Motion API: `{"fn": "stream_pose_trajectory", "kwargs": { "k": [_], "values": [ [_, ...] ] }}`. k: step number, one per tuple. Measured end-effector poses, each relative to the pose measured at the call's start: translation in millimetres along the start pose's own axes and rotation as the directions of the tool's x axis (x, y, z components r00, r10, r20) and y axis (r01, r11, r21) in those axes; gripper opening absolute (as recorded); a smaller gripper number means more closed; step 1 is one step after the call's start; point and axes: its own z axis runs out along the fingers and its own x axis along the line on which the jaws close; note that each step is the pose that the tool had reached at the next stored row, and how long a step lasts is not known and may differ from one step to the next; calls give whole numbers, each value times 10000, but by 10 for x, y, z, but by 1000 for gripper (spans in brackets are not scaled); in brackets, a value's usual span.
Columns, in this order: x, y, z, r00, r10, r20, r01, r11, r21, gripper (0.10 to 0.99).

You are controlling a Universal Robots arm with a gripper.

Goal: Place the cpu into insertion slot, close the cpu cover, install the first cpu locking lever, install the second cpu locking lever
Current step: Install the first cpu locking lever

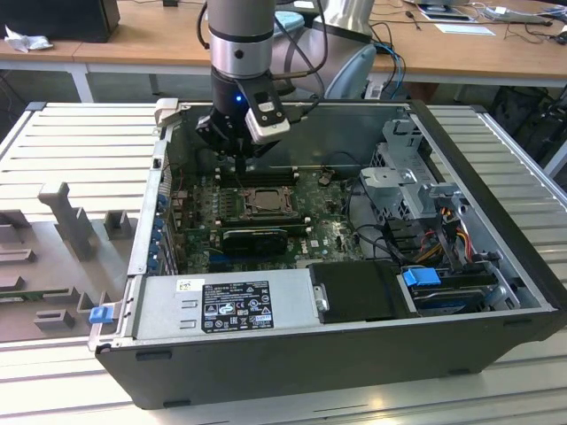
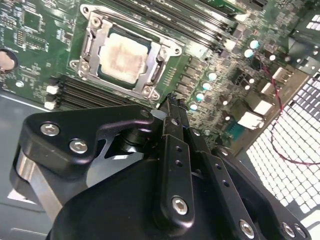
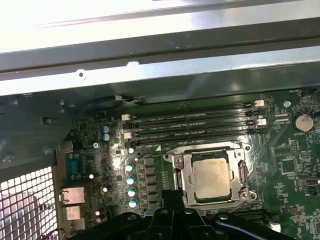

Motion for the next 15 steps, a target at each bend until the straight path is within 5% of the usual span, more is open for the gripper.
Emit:
{"fn": "stream_pose_trajectory", "kwargs": {
  "k": [6,15],
  "values": [
    [122,-12,9,10000,-13,2,13,10000,-3,106],
    [180,-16,26,9983,-589,-21,589,9983,4,106]
  ]
}}
